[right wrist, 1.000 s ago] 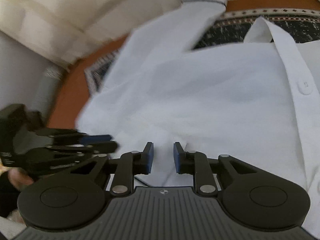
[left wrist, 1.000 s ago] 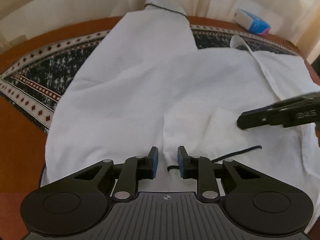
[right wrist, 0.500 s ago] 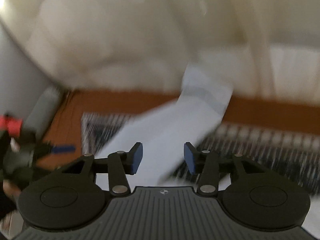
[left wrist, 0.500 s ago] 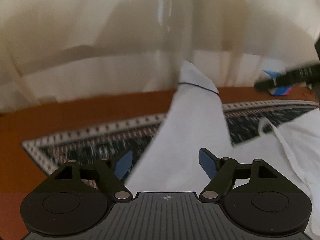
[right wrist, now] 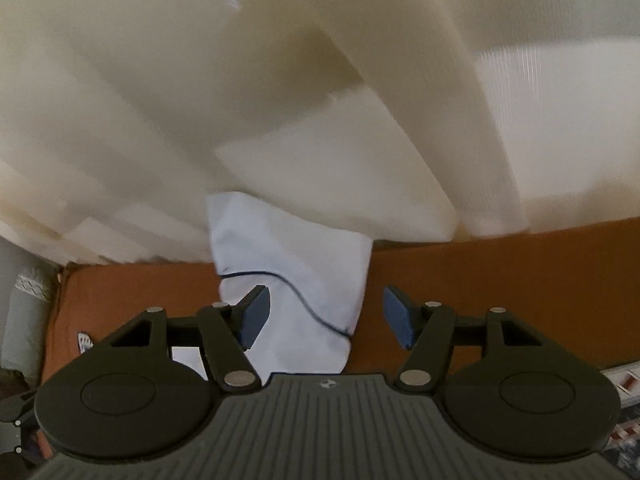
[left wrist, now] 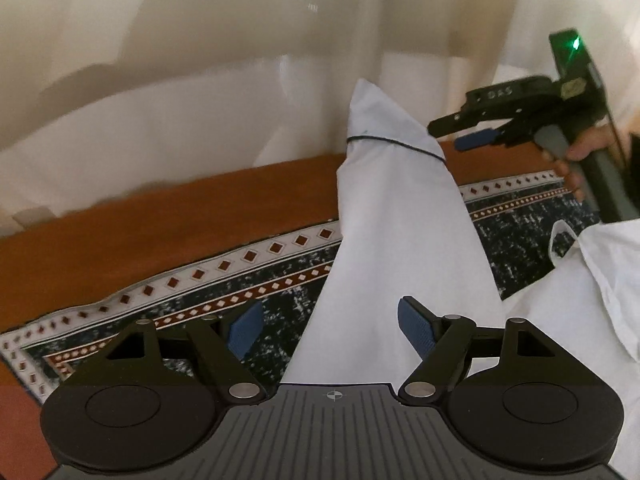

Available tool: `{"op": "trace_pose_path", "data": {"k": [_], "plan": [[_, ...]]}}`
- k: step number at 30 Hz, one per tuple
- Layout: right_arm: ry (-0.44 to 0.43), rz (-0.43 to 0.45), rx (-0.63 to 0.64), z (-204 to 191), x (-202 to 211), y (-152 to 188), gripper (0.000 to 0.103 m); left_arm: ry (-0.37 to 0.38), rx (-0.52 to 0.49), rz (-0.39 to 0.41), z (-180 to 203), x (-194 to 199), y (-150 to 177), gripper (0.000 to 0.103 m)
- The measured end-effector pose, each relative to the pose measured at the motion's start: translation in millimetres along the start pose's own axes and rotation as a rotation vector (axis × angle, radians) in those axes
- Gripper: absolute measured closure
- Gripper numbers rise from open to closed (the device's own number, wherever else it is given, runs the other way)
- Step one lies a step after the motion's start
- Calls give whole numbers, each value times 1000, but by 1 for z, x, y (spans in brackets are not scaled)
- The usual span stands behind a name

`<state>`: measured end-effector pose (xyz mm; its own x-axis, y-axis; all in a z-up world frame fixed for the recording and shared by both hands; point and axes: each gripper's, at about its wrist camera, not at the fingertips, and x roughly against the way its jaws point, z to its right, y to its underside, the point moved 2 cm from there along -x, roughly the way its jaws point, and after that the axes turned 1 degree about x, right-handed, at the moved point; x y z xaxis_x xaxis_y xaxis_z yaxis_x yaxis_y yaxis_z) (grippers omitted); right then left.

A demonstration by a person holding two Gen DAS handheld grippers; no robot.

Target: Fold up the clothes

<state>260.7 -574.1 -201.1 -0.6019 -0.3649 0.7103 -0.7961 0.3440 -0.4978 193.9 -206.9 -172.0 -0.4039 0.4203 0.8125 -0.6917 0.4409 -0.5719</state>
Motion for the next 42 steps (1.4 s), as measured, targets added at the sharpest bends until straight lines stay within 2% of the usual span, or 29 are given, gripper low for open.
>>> {"op": "trace_pose_path", "data": {"k": [4,7,9,11,13,15,17,19,22,29,38,42], "plan": [[-66,32,-28,17,-12,6,35,52,14,17,-4,-13,2,19],[-139,72,-81,32,-18,10,35,92,33,30,-8,-20,6,24],[-193,100,-108,40,-23,12,35,103,39,23,-11,-25,8,33],[-234,121,-125,44,-30,13,35,102,32,6,-14,-31,10,50],[-263,128,-124,44,-36,11,36,118,33,-6,-17,-35,11,64],[-278,119,-107,40,-43,10,45,136,32,-16,-19,-38,12,73],[-293,102,-88,35,-50,11,54,152,24,-20,-18,-39,13,90],[-291,91,-72,31,-54,13,61,164,24,-28,-16,-39,14,97],[-292,77,-65,27,-58,16,80,161,26,-33,-15,-38,13,101],[-281,90,-61,13,-42,9,87,150,72,-55,-20,-30,9,103],[-364,194,39,-49,62,-14,94,90,94,-45,-30,-10,15,103],[-408,225,133,-88,122,2,96,73,125,-33,-36,0,19,103]]}}
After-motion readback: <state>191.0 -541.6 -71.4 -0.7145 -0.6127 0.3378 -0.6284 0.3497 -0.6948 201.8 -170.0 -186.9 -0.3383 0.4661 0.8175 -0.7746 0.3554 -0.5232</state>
